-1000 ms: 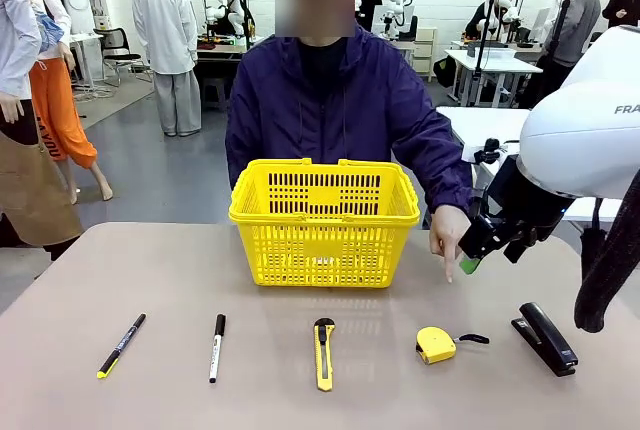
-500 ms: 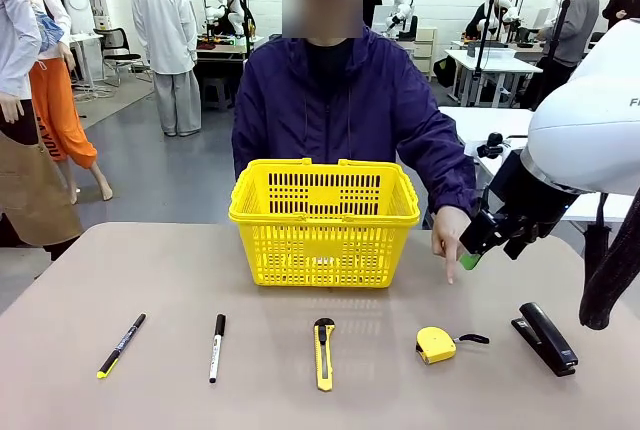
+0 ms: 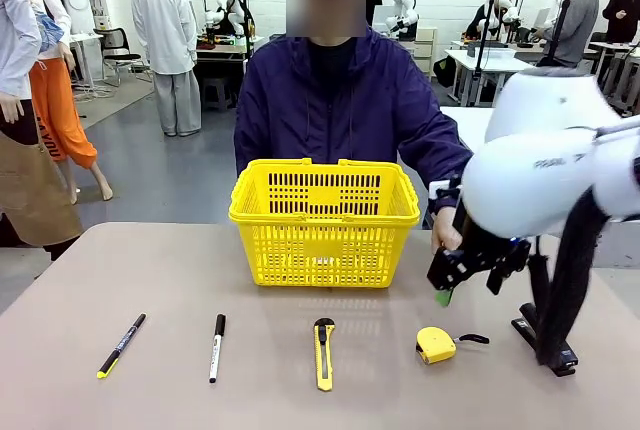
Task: Place the items the person wants into the basket.
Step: Pick up the item the person points to and place it in the Market Basket.
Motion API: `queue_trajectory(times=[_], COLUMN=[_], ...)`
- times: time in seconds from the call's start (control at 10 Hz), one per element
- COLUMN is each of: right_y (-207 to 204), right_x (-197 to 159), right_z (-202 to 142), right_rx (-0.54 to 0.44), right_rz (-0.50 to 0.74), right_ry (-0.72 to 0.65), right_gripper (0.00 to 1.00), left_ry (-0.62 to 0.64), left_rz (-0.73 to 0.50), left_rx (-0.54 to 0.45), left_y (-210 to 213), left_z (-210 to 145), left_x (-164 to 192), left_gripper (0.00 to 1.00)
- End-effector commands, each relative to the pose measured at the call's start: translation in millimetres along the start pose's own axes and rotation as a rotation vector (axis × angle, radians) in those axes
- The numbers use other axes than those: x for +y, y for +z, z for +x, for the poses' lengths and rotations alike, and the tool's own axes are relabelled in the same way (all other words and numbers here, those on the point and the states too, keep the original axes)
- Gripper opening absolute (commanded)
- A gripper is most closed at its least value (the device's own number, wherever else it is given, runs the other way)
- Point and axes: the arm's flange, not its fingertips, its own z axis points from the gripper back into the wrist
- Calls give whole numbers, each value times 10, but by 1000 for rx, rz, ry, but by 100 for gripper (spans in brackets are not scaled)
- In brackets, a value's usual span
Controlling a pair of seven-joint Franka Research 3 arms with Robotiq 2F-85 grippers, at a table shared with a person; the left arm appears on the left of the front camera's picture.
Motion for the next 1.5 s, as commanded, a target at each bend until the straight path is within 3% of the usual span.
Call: queue_trajectory(times=[0.0,0.2,0.6,1.0,1.4], right_y=[-114,-345,-638,-808,-983], right_x=[126,349,537,388,280], right_z=[147,100,17,-67,-79], right_rx=[52,83,39,-62,-85], right_rz=[-23,-40,-68,-14,7], right_ry=[-10,31,110,112,120], right_gripper=[100,100,100,100,100], left_ry=[-19,-19,-19,-19,-19], left_rz=[-12,-12,-12,-12,-12], left_rx=[-14,-14,-14,-14,-14], left_y=[24,24,24,24,24], left_z=[-8,-8,-8,-8,-8], left_x=[-3,-3,-3,-3,-3], left_gripper=[100,100,100,100,100])
